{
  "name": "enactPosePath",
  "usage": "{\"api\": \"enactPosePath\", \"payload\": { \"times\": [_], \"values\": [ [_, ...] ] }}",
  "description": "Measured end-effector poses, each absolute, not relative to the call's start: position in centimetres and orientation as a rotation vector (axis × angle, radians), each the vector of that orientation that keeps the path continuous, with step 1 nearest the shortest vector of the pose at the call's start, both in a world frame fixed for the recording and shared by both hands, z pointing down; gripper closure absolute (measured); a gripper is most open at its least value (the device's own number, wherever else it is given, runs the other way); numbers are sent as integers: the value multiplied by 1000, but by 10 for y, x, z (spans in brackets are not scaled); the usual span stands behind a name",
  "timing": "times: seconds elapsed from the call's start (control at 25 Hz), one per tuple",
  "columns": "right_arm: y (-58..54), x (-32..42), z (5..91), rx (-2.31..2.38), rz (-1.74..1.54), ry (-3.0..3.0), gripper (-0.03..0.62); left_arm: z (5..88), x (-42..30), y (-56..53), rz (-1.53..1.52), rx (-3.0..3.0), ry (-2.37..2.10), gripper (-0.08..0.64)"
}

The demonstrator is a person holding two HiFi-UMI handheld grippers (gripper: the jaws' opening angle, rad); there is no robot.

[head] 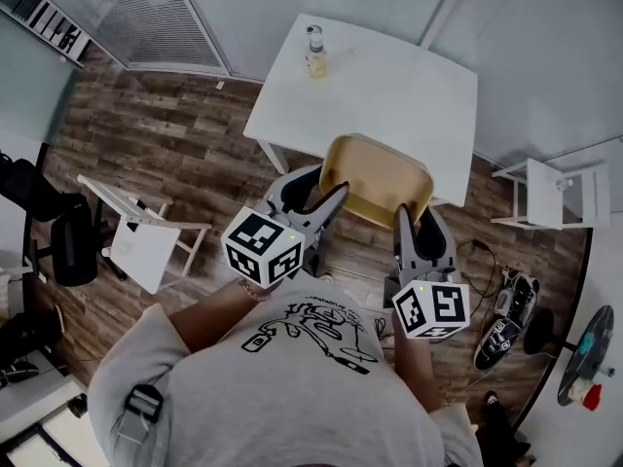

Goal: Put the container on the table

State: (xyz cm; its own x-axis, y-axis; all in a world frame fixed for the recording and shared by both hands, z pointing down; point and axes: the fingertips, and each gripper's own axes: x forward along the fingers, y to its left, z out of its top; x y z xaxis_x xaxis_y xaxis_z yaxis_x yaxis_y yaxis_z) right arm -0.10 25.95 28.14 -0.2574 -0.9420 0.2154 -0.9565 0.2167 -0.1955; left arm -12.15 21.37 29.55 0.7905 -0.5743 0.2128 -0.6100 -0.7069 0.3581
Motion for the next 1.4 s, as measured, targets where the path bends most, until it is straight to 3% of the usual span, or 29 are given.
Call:
{"api": "enactPosePath", "payload": {
  "times": [0.68,1.4],
  "values": [
    [146,-27,291,1936,511,-2339,477,302,-148,97,142,2576,-816,396],
    [88,39,295,1968,530,-2339,477,304,-82,40,158,2583,-802,396]
  ]
}}
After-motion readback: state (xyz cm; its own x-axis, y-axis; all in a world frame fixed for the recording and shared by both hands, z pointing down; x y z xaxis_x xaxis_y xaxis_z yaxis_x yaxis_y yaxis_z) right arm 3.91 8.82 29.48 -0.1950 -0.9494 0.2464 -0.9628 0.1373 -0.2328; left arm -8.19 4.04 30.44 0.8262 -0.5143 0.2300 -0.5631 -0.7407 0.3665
